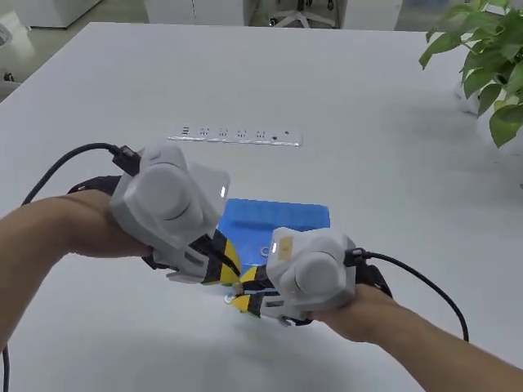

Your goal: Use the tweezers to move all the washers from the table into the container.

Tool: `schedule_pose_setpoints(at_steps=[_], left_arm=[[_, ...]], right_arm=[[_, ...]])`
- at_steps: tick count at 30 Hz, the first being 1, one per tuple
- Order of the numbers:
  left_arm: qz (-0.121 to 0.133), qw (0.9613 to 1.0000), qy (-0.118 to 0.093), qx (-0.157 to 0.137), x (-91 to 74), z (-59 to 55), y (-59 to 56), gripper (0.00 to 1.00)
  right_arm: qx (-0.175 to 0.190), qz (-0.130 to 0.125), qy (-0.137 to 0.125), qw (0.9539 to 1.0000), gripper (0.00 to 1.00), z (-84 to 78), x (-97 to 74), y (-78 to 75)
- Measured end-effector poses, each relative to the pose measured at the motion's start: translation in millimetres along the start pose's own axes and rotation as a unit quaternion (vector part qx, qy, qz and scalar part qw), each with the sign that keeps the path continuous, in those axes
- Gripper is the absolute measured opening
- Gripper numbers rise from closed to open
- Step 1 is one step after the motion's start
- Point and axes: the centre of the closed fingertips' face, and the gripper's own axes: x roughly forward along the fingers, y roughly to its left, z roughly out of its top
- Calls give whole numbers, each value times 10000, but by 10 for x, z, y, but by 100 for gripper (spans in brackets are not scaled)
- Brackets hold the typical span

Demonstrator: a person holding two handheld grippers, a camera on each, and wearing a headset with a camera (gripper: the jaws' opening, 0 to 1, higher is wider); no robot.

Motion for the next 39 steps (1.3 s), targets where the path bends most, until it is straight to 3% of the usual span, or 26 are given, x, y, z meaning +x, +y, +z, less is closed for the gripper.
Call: schedule_pose_setpoints(at_steps=[11, 22, 39], left_arm=[[-24, 9999, 90, -71, 47, -91, 0, 6], [-37, 9997, -49, -221, 39, -53, 34, 6], [-29, 9998, -33, -190, 22, -25, 10, 6]], right_arm=[[23, 82, -22, 10000, 13, 9, 71, 22], [148, 70, -36, 9999, 12, -3, 77, 11], [161, 87, 15, 9998, 9, 10, 60, 20]])
